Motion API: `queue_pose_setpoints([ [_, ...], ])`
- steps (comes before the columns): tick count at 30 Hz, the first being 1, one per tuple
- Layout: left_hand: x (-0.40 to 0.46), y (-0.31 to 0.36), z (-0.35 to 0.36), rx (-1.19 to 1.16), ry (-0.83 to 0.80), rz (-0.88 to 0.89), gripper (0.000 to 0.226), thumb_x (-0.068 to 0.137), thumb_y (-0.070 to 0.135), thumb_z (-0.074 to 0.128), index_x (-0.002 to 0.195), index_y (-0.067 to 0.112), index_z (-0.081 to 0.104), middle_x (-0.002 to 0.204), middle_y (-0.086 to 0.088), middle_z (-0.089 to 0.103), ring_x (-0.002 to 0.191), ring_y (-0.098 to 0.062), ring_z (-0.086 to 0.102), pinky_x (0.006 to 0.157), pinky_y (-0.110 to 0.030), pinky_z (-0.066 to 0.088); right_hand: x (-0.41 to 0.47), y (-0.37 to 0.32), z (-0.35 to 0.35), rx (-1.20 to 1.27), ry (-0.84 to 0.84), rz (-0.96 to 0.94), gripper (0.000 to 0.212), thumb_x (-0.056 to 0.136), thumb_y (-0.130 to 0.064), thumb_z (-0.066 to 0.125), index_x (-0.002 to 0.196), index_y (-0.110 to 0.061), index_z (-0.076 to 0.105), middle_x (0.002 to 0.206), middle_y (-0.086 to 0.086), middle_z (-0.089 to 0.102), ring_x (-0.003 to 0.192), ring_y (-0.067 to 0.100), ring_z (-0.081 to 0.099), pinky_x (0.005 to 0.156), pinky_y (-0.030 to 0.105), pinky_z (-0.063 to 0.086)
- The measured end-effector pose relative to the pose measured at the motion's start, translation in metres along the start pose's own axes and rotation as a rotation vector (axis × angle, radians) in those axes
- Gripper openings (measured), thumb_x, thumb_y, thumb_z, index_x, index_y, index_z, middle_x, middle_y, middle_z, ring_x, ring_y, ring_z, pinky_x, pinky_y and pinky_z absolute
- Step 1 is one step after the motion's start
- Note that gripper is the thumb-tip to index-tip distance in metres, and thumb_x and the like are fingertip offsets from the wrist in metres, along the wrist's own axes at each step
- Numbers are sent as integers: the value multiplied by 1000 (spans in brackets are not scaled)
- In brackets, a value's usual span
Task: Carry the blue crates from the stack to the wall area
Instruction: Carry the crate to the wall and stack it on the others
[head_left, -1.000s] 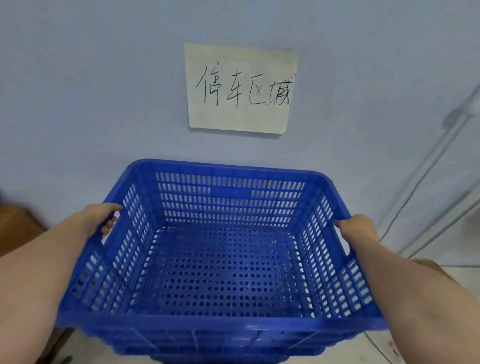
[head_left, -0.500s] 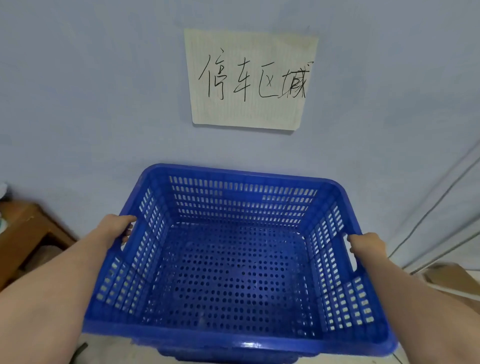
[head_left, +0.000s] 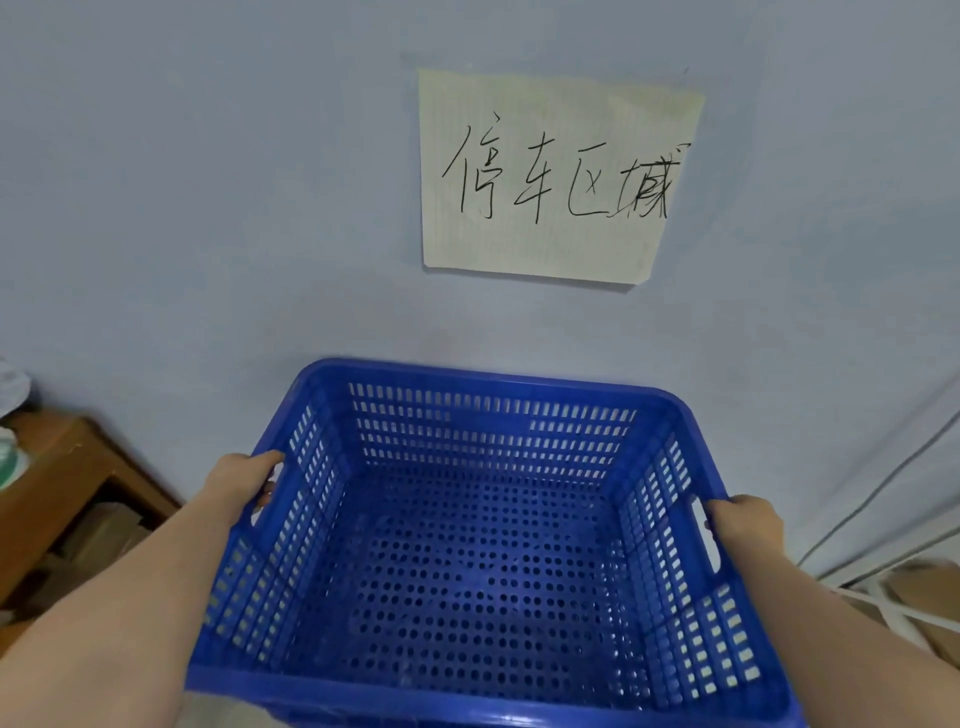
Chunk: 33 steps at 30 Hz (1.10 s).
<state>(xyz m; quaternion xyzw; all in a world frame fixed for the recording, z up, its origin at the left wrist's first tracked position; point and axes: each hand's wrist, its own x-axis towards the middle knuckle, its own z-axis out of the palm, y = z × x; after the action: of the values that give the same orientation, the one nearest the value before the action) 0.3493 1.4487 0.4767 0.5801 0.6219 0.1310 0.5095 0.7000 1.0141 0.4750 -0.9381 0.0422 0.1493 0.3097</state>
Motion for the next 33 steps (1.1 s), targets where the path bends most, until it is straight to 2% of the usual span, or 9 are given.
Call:
queue_pose_setpoints([
  [2,2,2,2,-15,-27,0,28,88,20,61,69,3,50,60,-14,47,48,-24,39,51,-27,34,-1,0,1,12,36,8,24,83,-14,53,83,6,67,87,24,68,76,37,61,68,35,48],
  [9,-1,-3,5,13,-85,-4,27,90,20,60,74,4,46,60,-12,44,47,-23,35,47,-25,32,-8,9,-2,29,47,-2,24,85,-10,52,94,6,66,84,22,64,59,26,50,56,29,37],
  [16,-6,-7,14,15,-95,2,26,91,19,58,74,5,45,60,-12,44,47,-23,36,49,-26,31,-10,9,-9,40,47,13,24,85,-4,49,99,7,64,86,21,60,59,24,47,66,33,40],
  [20,-8,-11,16,38,-104,25,21,92,16,56,79,3,46,60,-13,44,47,-24,37,43,-25,33,-5,6,-14,26,25,24,27,84,-4,50,105,7,64,91,23,62,68,31,53,68,33,41],
  [23,-7,-10,14,57,-115,25,24,94,13,52,74,4,44,59,-12,43,47,-23,37,33,-16,31,-8,9,-11,-13,9,21,29,84,-5,51,109,6,62,89,21,60,68,30,52,68,34,41],
  [27,-2,-5,15,97,-95,35,28,96,9,48,70,3,43,59,-11,43,46,-23,36,30,-14,30,-15,10,-6,-69,21,14,32,86,-7,48,116,1,56,92,17,56,79,33,53,70,35,41],
  [29,0,-4,16,109,-101,36,29,97,9,48,70,3,42,59,-11,42,47,-22,36,33,-17,31,-16,10,-5,-116,17,20,32,87,-9,47,117,0,54,91,15,55,79,32,52,69,34,41],
  [33,6,-4,16,117,-97,55,28,98,10,48,72,3,42,61,-12,43,49,-24,37,48,-27,32,-17,12,-1,-217,7,23,34,90,-12,45,120,0,51,92,13,53,78,31,50,68,33,39],
])
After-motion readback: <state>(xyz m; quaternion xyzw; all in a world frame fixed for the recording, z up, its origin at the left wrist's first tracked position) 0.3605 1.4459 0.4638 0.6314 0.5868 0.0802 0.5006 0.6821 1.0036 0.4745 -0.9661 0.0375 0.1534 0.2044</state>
